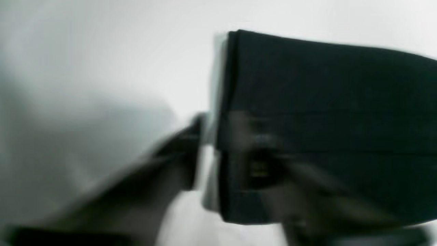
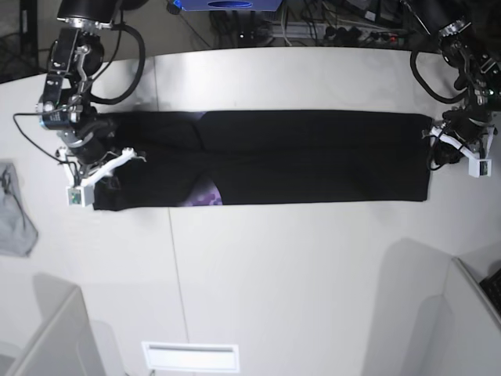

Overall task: Fold the T-shirt properly
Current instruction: 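Pull the strip ends apart with both grippers to straighten it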

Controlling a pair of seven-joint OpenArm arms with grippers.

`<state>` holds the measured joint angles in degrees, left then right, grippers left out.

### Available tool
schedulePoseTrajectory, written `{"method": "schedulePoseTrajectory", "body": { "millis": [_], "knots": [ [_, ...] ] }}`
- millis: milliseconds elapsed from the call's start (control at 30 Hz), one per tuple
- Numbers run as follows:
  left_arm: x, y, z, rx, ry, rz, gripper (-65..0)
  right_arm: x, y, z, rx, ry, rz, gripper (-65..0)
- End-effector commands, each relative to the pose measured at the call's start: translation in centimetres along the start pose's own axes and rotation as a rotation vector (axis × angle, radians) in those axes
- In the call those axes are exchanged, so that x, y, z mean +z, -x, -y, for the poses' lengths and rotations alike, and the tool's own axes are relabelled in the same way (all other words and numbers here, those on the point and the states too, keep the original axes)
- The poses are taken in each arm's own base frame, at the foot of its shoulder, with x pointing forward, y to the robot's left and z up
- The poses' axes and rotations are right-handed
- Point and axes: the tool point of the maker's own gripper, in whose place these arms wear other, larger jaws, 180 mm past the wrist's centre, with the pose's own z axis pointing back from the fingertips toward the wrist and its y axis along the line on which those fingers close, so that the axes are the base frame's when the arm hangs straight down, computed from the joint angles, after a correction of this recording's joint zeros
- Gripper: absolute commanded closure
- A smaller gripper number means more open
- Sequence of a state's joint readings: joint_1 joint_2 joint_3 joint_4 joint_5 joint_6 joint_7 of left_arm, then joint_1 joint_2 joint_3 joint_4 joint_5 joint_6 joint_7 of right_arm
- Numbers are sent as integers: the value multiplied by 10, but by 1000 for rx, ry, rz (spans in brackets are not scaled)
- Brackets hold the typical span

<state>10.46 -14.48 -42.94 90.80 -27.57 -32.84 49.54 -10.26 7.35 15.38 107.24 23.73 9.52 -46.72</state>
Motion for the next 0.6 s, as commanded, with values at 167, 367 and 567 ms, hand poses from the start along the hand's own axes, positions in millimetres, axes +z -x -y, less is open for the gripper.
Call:
{"method": "schedulePoseTrajectory", "body": {
  "millis": [167,367,567],
  "knots": [
    [-6,2,-5,51,21,11,-573,5,-1,1,7,0,17,0],
    [-23,8,-5,117,38,-10,-569,6,9,1,5,1,-4,0],
    [-38,22,-5,179,54,-50,-543,7,14,2,3,2,-16,0]
  ]
}}
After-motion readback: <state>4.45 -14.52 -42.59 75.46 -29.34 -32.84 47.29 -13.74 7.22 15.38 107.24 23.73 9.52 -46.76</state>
